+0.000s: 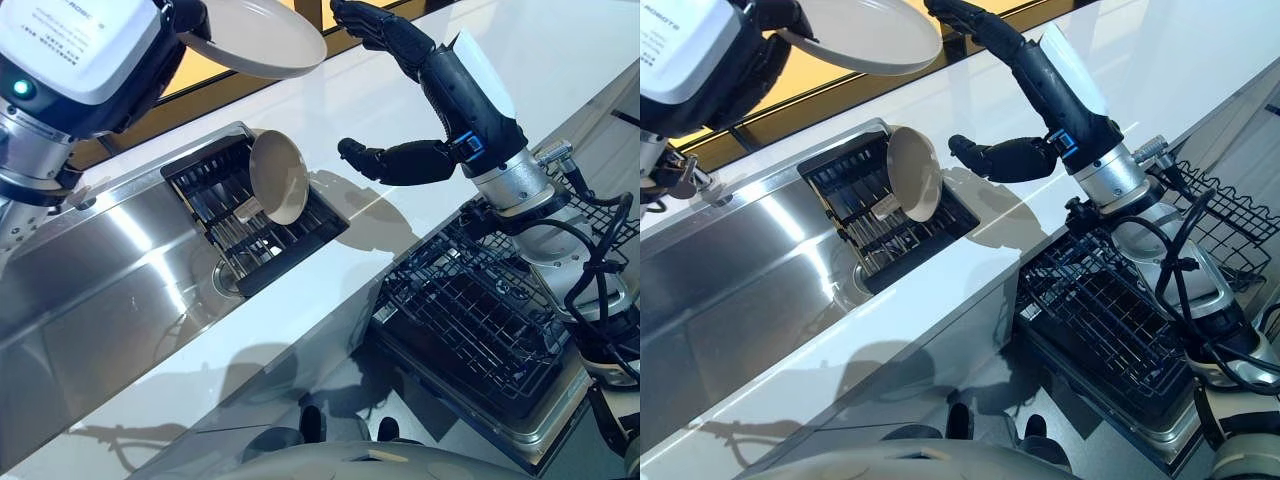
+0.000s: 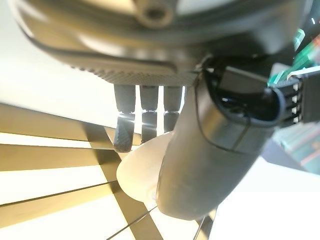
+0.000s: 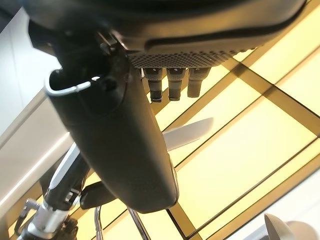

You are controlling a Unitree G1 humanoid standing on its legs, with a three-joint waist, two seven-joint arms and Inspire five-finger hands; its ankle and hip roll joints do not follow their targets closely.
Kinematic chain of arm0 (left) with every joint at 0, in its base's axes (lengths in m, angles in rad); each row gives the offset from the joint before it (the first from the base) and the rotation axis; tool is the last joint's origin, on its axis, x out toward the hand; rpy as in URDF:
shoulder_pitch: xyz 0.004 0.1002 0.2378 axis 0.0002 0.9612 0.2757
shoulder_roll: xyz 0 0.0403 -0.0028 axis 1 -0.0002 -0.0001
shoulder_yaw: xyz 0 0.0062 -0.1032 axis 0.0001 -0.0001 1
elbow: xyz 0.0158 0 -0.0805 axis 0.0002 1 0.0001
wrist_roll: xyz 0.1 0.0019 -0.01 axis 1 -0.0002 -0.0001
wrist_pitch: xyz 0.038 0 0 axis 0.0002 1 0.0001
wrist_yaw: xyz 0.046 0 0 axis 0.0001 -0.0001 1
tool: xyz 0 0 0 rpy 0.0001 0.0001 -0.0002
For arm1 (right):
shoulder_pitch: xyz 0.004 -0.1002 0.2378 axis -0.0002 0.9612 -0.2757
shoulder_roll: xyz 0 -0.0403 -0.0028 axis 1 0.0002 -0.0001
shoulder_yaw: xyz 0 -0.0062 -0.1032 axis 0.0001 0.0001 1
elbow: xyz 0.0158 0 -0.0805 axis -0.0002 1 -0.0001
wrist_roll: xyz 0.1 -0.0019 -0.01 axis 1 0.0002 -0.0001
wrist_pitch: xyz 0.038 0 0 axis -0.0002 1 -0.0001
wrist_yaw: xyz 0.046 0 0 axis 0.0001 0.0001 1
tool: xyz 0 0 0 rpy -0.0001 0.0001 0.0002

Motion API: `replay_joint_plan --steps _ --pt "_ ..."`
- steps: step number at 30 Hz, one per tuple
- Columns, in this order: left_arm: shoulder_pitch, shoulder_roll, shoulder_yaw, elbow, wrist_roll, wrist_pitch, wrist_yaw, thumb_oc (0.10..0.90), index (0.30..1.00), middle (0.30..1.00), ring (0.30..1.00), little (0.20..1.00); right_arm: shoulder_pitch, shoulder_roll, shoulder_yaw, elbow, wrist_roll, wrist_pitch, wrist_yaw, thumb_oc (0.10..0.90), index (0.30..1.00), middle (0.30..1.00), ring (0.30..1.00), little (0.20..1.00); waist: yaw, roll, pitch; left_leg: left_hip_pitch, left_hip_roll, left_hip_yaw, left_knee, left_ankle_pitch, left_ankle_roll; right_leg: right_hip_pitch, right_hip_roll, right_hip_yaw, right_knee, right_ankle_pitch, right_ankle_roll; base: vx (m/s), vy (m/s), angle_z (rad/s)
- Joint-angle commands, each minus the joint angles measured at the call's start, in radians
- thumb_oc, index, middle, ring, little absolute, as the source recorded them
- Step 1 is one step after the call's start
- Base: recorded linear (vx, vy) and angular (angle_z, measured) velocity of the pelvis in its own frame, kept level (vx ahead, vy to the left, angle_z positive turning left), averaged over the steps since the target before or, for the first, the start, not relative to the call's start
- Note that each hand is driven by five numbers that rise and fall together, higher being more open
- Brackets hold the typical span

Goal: Pick up plates and place into dishwasher.

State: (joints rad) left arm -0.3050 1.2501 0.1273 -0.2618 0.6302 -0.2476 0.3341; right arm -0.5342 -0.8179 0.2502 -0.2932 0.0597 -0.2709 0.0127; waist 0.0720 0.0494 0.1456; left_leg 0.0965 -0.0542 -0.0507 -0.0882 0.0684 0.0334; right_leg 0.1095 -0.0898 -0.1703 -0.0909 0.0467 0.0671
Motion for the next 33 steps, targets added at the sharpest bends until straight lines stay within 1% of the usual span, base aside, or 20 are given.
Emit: replay_joint_plan --steps 1,3,7,9,10,14,16,18,19,20,21,22,23,24,25,29,33 --pt "-0.121 -0.028 0.007 0.063 -0.088 0.025 0.003 0.1 0.3 0.3 0.3 0.2 -0.134 0.011 0.016 -0.042 -0.006 -0.045 -0.053 0.8 0.9 0.9 0.9 0.9 -0.011 -0.011 -0.114 0.037 -0.037 0.006 0.008 -0.132 0.005 0.003 0.105 -0.003 0.106 -0.155 -0.017 0.0 0.0 0.0" --pt "-0.131 -0.055 -0.016 0.056 -0.092 0.021 -0.016 0.1 0.3 0.3 0.3 0.2 -0.137 0.025 0.029 -0.043 -0.025 -0.055 -0.042 0.8 0.9 0.9 0.9 0.9 -0.012 -0.012 -0.114 0.038 -0.037 0.008 0.007 -0.132 0.006 0.003 0.106 0.001 0.109 -0.157 -0.017 0.02 0.031 0.0" --pt "-0.169 -0.089 -0.057 0.044 -0.126 0.017 -0.064 0.1 0.3 0.3 0.3 0.2 -0.154 0.037 0.057 -0.057 -0.07 -0.053 -0.033 0.8 0.9 0.9 0.9 0.9 -0.014 -0.015 -0.112 0.038 -0.036 0.01 0.008 -0.131 0.008 0.001 0.106 0.005 0.117 -0.161 -0.017 0.01 0.017 0.0" --pt "-0.186 -0.1 -0.076 0.044 -0.157 0.012 -0.09 0.1 0.3 0.3 0.3 0.2 -0.163 0.038 0.064 -0.058 -0.091 -0.049 -0.051 0.8 0.9 0.9 0.9 0.9 -0.015 -0.016 -0.111 0.039 -0.036 0.01 0.008 -0.131 0.009 0.002 0.107 0.007 0.12 -0.162 -0.018 0.0 0.0 0.0" --pt "-0.198 -0.112 -0.087 0.044 -0.171 0.011 -0.113 0.1 0.3 0.3 0.3 0.2 -0.169 0.043 0.064 -0.059 -0.122 -0.051 -0.072 0.8 0.9 0.9 0.9 0.9 -0.016 -0.017 -0.11 0.04 -0.037 0.009 0.008 -0.131 0.01 0.001 0.108 0.01 0.122 -0.163 -0.018 0.0 0.0 0.0" --pt "-0.213 -0.13 -0.106 0.047 -0.207 0.007 -0.143 0.1 0.3 0.3 0.3 0.2 -0.182 0.051 0.066 -0.059 -0.217 -0.051 -0.135 0.8 0.9 0.9 0.9 0.9 -0.016 -0.016 -0.107 0.034 -0.04 0.006 0.013 -0.125 0.012 -0.005 0.108 0.015 0.126 -0.156 -0.019 0.0 0.0 0.0" --pt "-0.219 -0.142 -0.114 0.045 -0.216 0.004 -0.154 0.1 0.3 0.3 0.3 0.2 -0.189 0.05 0.065 -0.061 -0.251 -0.051 -0.144 0.8 0.9 0.9 0.9 0.9 -0.017 -0.016 -0.104 0.034 -0.041 0.004 0.014 -0.126 0.014 -0.005 0.109 0.021 0.129 -0.156 -0.019 0.0 0.0 0.0" --pt "-0.228 -0.148 -0.124 0.043 -0.251 -0.01 -0.163 0.1 0.3 0.3 0.3 0.2 -0.193 0.041 0.069 -0.064 -0.277 -0.036 -0.14 0.8 0.9 0.9 0.9 0.9 -0.018 -0.016 -0.103 0.034 -0.043 0.0 0.014 -0.126 0.016 -0.008 0.109 0.024 0.131 -0.155 -0.019 0.0 0.0 0.0" --pt "-0.231 -0.153 -0.127 0.04 -0.283 -0.023 -0.173 0.1 0.3 0.3 0.3 0.2 -0.195 0.035 0.07 -0.064 -0.276 -0.025 -0.133 0.762 0.867 0.867 0.867 0.862 -0.018 -0.017 -0.103 0.035 -0.043 -0.001 0.014 -0.125 0.016 -0.007 0.11 0.025 0.132 -0.156 -0.019 0.0 0.0 0.0" --pt "-0.234 -0.161 -0.129 0.034 -0.303 -0.037 -0.177 0.1 0.3 0.3 0.3 0.2 -0.196 0.031 0.071 -0.064 -0.265 -0.007 -0.122 0.446 0.596 0.596 0.596 0.546 -0.018 -0.018 -0.103 0.034 -0.043 -0.001 0.014 -0.124 0.016 -0.008 0.11 0.025 0.134 -0.157 -0.02 0.0 0.0 0.0" --pt "-0.237 -0.169 -0.129 0.029 -0.327 -0.052 -0.186 0.1 0.3 0.3 0.3 0.2 -0.194 0.028 0.07 -0.06 -0.258 0.004 -0.117 0.446 0.596 0.596 0.596 0.546 -0.019 -0.019 -0.101 0.035 -0.043 -0.002 0.013 -0.124 0.016 -0.008 0.11 0.025 0.136 -0.158 -0.02 0.0 0.0 0.0" --pt "-0.237 -0.176 -0.13 0.025 -0.352 -0.069 -0.185 0.1 0.3 0.3 0.3 0.2 -0.191 0.028 0.069 -0.059 -0.255 0.015 -0.108 0.1 0.3 0.3 0.3 0.2 -0.02 -0.019 -0.101 0.034 -0.042 -0.002 0.013 -0.124 0.016 -0.009 0.11 0.026 0.138 -0.159 -0.02 0.0 0.0 0.0" --pt "-0.232 -0.188 -0.128 0.015 -0.341 -0.086 -0.17 0.1 0.3 0.3 0.3 0.2 -0.186 0.027 0.069 -0.053 -0.251 0.03 -0.102 0.1 0.3 0.3 0.3 0.2 -0.02 -0.02 -0.101 0.034 -0.042 -0.002 0.013 -0.123 0.016 -0.01 0.111 0.026 0.139 -0.161 -0.021 0.01 0.013 0.04" --pt "-0.229 -0.194 -0.126 0.011 -0.363 -0.107 -0.167 0.1 0.3 0.3 0.3 0.2 -0.178 0.027 0.067 -0.052 -0.246 0.045 -0.096 0.1 0.3 0.3 0.3 0.2 -0.022 -0.02 -0.101 0.035 -0.042 -0.003 0.012 -0.124 0.016 -0.01 0.111 0.027 0.141 -0.162 -0.021 0.01 0.014 0.05" --pt "-0.225 -0.202 -0.121 0.003 -0.384 -0.126 -0.159 0.1 0.3 0.3 0.3 0.2 -0.166 0.024 0.063 -0.048 -0.244 0.053 -0.091 0.1 0.3 0.3 0.3 0.2 -0.023 -0.021 -0.102 0.033 -0.041 -0.003 0.011 -0.122 0.015 -0.011 0.112 0.027 0.141 -0.161 -0.021 0.01 0.015 0.07" --pt "-0.21 -0.235 -0.1 -0.025 -0.393 -0.209 -0.126 0.1 0.3 0.3 0.3 0.2 -0.128 0.028 0.047 -0.023 -0.241 0.086 -0.092 0.1 0.3 0.3 0.3 0.2 -0.024 -0.024 -0.106 0.037 -0.038 -0.007 0.004 -0.127 0.011 -0.005 0.112 0.027 0.139 -0.171 -0.022 0.04 0.008 0.07" --pt "-0.205 -0.265 -0.095 -0.051 -0.431 -0.267 -0.139 0.1 0.3 0.3 0.3 0.2 -0.11 0.038 0.037 -0.008 -0.244 0.111 -0.099 0.1 0.3 0.3 0.3 0.2 -0.024 -0.026 -0.108 0.035 -0.039 -0.01 0.002 -0.127 0.01 -0.006 0.11 0.022 0.139 -0.172 -0.022 0.0 0.008 0.12"
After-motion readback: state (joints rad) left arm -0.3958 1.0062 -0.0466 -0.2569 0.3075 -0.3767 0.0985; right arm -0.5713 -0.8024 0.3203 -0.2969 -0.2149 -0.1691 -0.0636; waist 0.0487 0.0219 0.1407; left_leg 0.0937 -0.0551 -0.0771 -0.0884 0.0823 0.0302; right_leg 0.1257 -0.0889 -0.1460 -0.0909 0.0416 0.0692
